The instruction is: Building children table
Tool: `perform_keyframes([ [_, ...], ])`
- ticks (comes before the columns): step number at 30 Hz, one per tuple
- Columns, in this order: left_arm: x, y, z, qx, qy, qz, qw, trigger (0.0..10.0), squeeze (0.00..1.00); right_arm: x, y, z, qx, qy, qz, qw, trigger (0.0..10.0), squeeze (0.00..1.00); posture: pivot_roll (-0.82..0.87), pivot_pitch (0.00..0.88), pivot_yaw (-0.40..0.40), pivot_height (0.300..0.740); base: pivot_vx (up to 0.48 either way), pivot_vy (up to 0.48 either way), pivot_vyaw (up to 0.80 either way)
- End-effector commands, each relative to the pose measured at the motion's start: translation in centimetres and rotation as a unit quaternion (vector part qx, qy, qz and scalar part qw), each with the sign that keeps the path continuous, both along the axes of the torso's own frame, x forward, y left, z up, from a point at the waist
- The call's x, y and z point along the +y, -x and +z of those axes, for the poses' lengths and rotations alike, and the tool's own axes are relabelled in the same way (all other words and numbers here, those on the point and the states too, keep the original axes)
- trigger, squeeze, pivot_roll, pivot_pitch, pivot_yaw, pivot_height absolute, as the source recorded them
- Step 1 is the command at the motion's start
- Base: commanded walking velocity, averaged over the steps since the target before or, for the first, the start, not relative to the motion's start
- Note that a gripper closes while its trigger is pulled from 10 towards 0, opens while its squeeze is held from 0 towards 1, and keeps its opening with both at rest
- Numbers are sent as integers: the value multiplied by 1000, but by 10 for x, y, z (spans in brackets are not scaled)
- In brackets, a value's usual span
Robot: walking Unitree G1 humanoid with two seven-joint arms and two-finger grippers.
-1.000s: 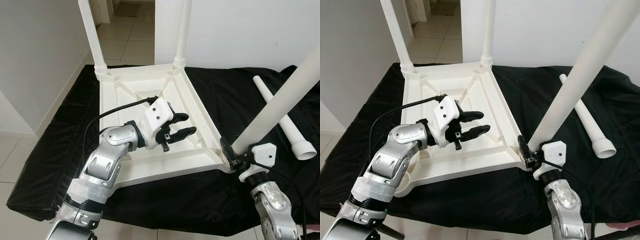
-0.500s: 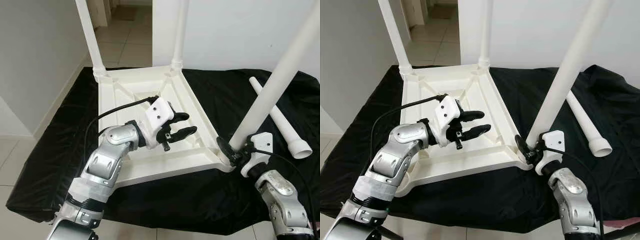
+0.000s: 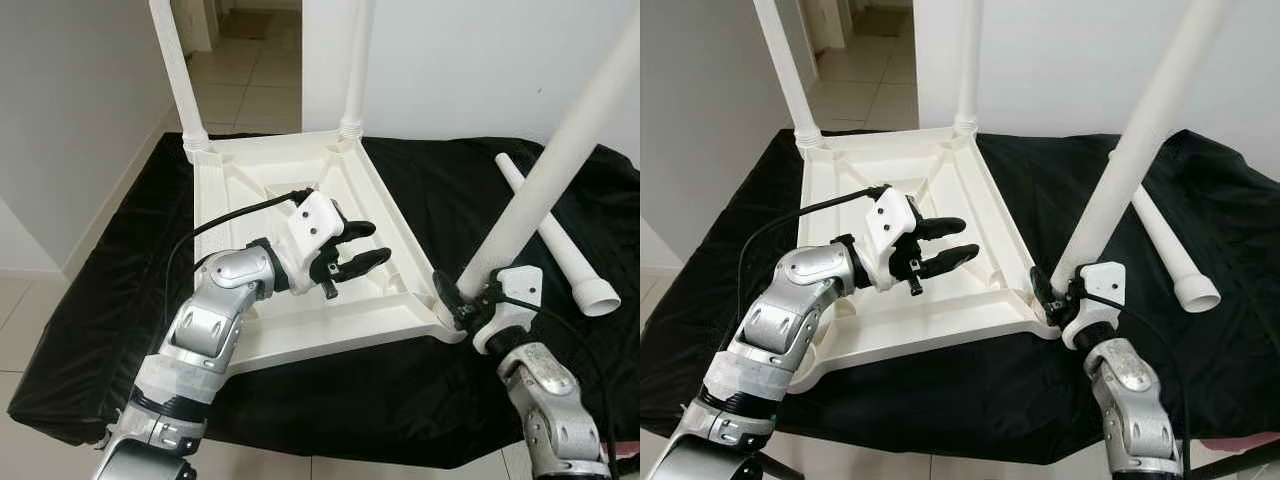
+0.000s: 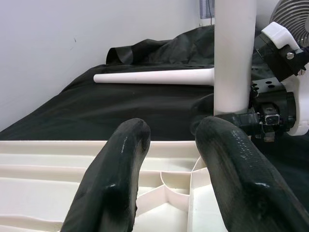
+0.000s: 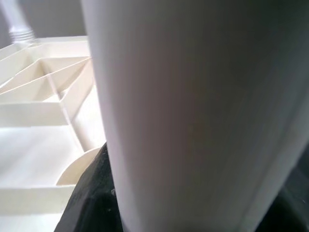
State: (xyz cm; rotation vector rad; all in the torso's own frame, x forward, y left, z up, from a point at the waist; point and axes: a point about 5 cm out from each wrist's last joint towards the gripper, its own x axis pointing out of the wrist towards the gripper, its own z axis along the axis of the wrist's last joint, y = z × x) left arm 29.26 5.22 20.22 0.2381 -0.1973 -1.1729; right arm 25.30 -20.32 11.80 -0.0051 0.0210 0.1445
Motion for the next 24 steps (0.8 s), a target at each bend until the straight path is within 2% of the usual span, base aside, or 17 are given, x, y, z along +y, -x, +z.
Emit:
perform_keyframes([
  [1, 3, -6, 2, -8, 11, 46, 999, 10000, 0, 9, 5, -25, 65, -38, -63, 995, 10000, 0, -125, 0, 15, 740, 0, 0, 0],
  [2, 3, -6, 2, -8, 11, 46, 999, 10000, 0, 9, 5, -25, 65, -38, -63, 995, 10000, 0, -125, 0, 15, 740, 0, 0, 0],
  [3, 3, -6, 2, -8, 12, 46, 999, 10000, 0, 12, 4, -23, 65, -50, -99, 992, 10000, 0, -125, 0, 15, 740, 0, 0, 0],
  [4, 3, -6, 2, -8, 12, 46, 999, 10000, 0, 12, 4, -23, 65, -50, -99, 992, 10000, 0, -125, 0, 15, 740, 0, 0, 0],
  [6, 3, -6, 2, -8, 13, 46, 999, 10000, 0, 17, 2, -20, 67, -66, -160, 983, 10000, 0, -125, 0, 12, 740, 0, 0, 0],
  [8, 3, -6, 2, -8, 13, 46, 999, 10000, 0, 17, 2, -20, 67, -66, -160, 983, 10000, 0, -125, 0, 12, 740, 0, 0, 0],
  [10, 2, -6, 2, -9, 14, 47, 999, 10000, 0, 25, 0, -16, 67, -73, -224, 970, 10000, 0, -116, 0, -3, 740, 0, 0, 0],
  [11, 2, -6, 2, -9, 14, 47, 999, 10000, 0, 25, 0, -16, 67, -73, -224, 970, 10000, 0, -116, 0, -3, 740, 0, 0, 0],
  [12, 3, -6, 3, -10, 15, 49, 999, 10000, 0, 33, -1, -13, 63, -76, -244, 965, 10000, 0, -116, 0, -3, 740, 0, 0, 0],
  [14, 3, -6, 4, -12, 16, 51, 998, 10000, 0, 44, -4, -11, 63, -73, -245, 965, 10000, 0, -107, 0, -13, 740, 0, 0, 0],
  [16, 3, -6, 4, -12, 17, 52, 998, 10000, 0, 45, -4, -10, 58, -71, -243, 966, 10000, 0, -107, 0, -13, 740, 0, 0, 0],
  [24, 4, -6, 4, -13, 21, 57, 998, 10000, 0, 41, -7, -2, 45, -48, -240, 968, 10000, 0, -103, 0, -21, 740, 0, 0, 0],
])
